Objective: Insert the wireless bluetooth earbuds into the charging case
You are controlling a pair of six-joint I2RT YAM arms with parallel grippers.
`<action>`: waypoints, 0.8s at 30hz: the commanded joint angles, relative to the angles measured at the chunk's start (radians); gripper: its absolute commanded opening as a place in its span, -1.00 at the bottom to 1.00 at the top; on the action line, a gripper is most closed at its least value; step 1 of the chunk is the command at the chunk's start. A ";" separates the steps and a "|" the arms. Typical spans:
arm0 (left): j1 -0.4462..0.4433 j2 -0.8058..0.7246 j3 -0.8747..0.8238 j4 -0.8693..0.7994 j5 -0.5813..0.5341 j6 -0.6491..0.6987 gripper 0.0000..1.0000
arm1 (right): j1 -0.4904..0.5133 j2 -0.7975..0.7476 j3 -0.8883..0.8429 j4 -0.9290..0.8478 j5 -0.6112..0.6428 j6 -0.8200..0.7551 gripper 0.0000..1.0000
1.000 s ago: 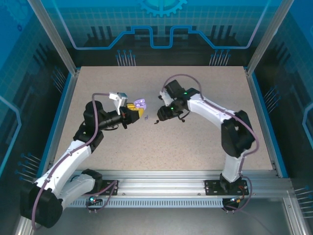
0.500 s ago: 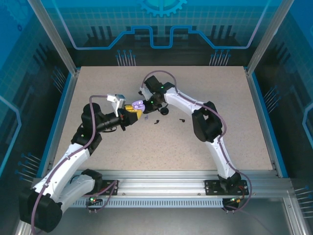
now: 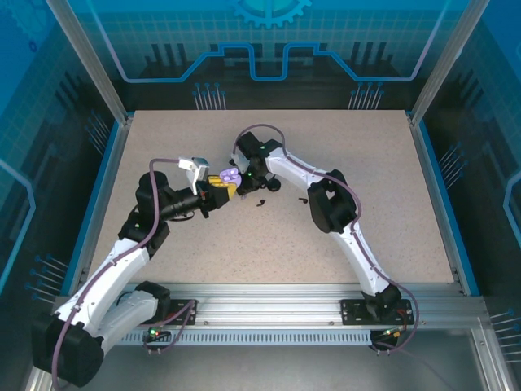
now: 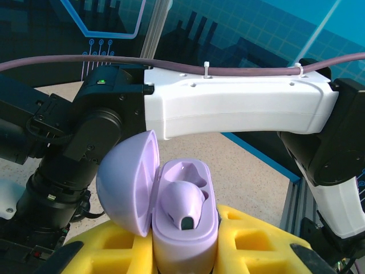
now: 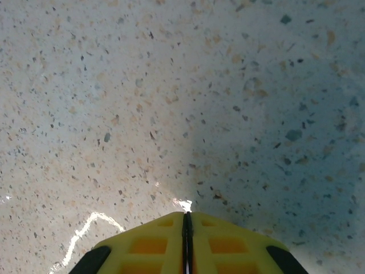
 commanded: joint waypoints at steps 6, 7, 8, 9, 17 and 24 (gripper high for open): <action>0.012 -0.016 -0.004 0.002 -0.005 -0.018 -0.82 | 0.005 0.006 0.003 -0.071 0.100 0.027 -0.76; 0.012 -0.016 -0.005 0.002 -0.006 -0.017 -0.82 | 0.005 -0.003 -0.013 -0.065 0.108 0.029 -0.76; 0.012 -0.015 -0.006 0.004 -0.008 -0.019 -0.82 | 0.006 -0.011 -0.025 -0.064 0.115 0.030 -0.76; 0.012 -0.016 -0.007 0.007 -0.007 -0.021 -0.82 | 0.007 -0.021 -0.036 -0.068 0.125 0.031 -0.75; 0.012 -0.010 -0.014 0.023 -0.004 -0.033 -0.82 | 0.013 -0.092 -0.108 -0.095 0.167 0.044 -0.71; 0.012 -0.014 -0.013 0.026 -0.001 -0.040 -0.83 | 0.019 -0.179 -0.174 -0.086 0.128 0.053 -0.65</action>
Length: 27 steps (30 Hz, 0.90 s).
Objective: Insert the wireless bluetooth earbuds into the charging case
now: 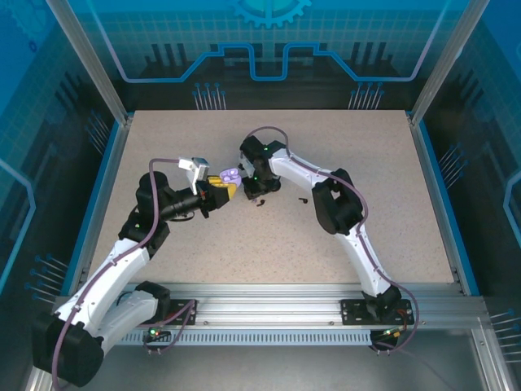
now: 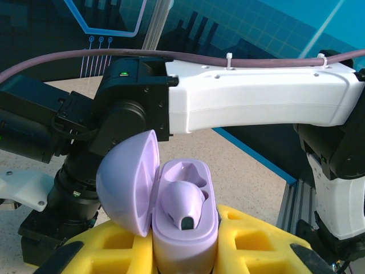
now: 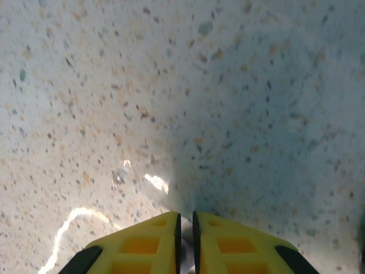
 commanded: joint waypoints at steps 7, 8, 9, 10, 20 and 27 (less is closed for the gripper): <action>0.012 -0.015 -0.012 0.030 -0.001 -0.019 -0.82 | 0.016 -0.150 -0.055 0.001 -0.005 -0.004 -0.58; 0.011 -0.016 -0.013 0.034 -0.001 -0.020 -0.82 | 0.017 -0.149 -0.053 -0.003 0.016 0.000 -0.57; 0.012 -0.015 -0.013 0.033 0.000 -0.020 -0.82 | 0.016 -0.143 -0.045 -0.011 0.028 0.001 -0.56; 0.012 -0.016 -0.013 0.034 0.000 -0.021 -0.82 | 0.015 -0.136 -0.036 -0.018 0.032 0.001 -0.54; 0.012 -0.018 -0.013 0.032 -0.004 -0.016 -0.83 | 0.016 -0.003 0.093 -0.080 0.015 -0.021 -0.21; 0.012 -0.019 -0.011 0.031 -0.004 -0.017 -0.83 | 0.015 0.056 0.147 -0.116 0.037 -0.027 -0.14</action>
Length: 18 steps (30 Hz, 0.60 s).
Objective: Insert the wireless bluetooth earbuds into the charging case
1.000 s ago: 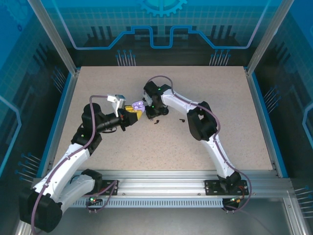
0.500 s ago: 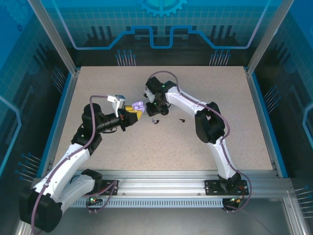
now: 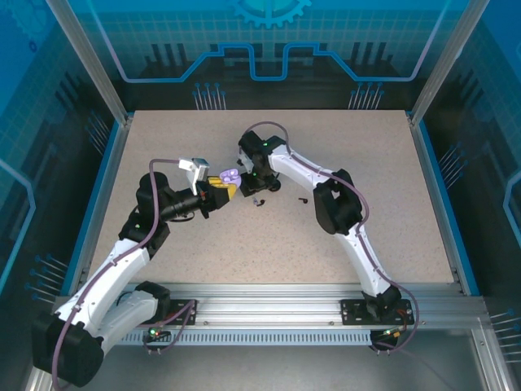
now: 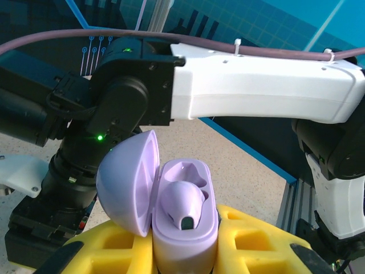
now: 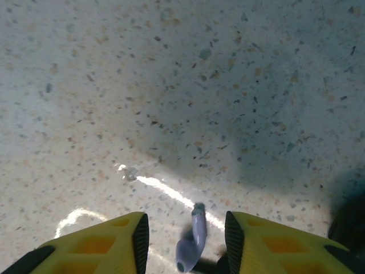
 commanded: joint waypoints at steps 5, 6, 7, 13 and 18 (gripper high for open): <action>0.012 -0.017 -0.006 0.024 -0.006 -0.012 -0.83 | 0.016 0.056 0.073 -0.080 -0.027 -0.034 -0.12; 0.012 -0.018 -0.005 0.025 -0.007 -0.012 -0.83 | 0.019 0.061 0.075 -0.085 -0.034 -0.039 -0.12; 0.012 -0.017 -0.005 0.024 -0.008 -0.012 -0.83 | 0.021 0.065 0.078 -0.090 -0.046 -0.047 -0.12; 0.011 -0.017 -0.005 0.026 -0.010 -0.014 -0.83 | 0.034 0.083 0.091 -0.113 -0.109 -0.088 -0.11; 0.012 -0.018 -0.001 0.020 -0.010 -0.013 -0.83 | 0.045 0.100 0.102 -0.136 -0.144 -0.122 -0.11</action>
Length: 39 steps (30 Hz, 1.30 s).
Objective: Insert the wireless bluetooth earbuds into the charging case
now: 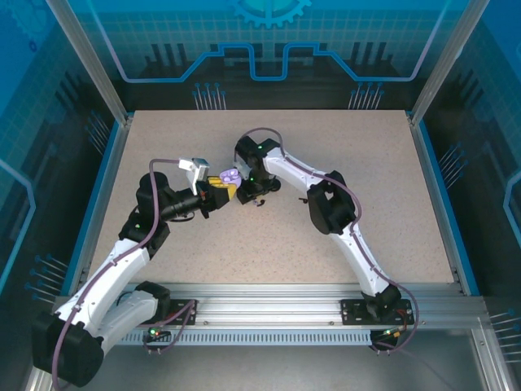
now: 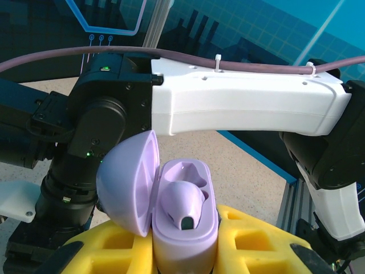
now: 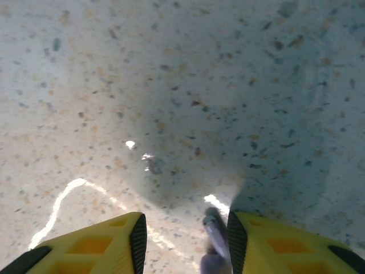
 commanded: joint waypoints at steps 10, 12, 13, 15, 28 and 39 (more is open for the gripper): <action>0.012 -0.018 0.004 0.013 -0.012 -0.008 -0.83 | 0.059 0.034 0.037 -0.131 -0.133 -0.168 -0.11; 0.011 -0.019 0.003 0.012 -0.014 -0.008 -0.83 | 0.060 0.017 0.018 -0.133 -0.141 -0.176 -0.12; 0.012 -0.020 0.002 0.011 -0.014 -0.008 -0.83 | 0.061 0.005 0.005 -0.126 -0.140 -0.178 -0.12; 0.012 -0.020 0.001 0.012 -0.014 -0.009 -0.83 | 0.061 -0.035 -0.031 -0.095 -0.141 -0.173 -0.12; 0.012 -0.033 -0.003 0.017 -0.018 -0.012 -0.83 | 0.052 -0.283 -0.268 0.132 -0.070 0.031 -0.13; 0.011 -0.046 -0.008 0.028 -0.023 -0.014 -0.84 | 0.058 -0.360 -0.398 0.166 0.096 0.395 -0.17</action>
